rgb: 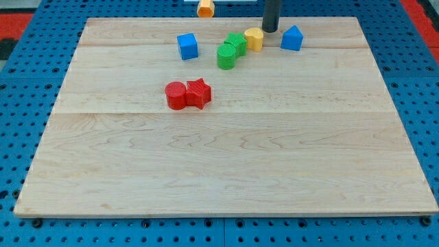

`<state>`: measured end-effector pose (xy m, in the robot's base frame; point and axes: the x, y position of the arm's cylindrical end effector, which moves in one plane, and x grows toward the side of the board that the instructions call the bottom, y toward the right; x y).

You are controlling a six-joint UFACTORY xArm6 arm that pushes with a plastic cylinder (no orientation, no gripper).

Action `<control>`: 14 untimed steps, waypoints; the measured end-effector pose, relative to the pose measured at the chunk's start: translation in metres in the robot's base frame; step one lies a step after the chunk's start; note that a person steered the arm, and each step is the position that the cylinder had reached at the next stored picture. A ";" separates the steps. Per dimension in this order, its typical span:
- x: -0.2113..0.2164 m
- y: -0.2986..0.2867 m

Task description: Arrange the green and blue blocks in a line

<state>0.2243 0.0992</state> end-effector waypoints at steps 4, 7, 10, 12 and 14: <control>-0.001 0.000; 0.025 0.151; 0.025 -0.109; 0.025 -0.101; 0.027 -0.156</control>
<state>0.2517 -0.0566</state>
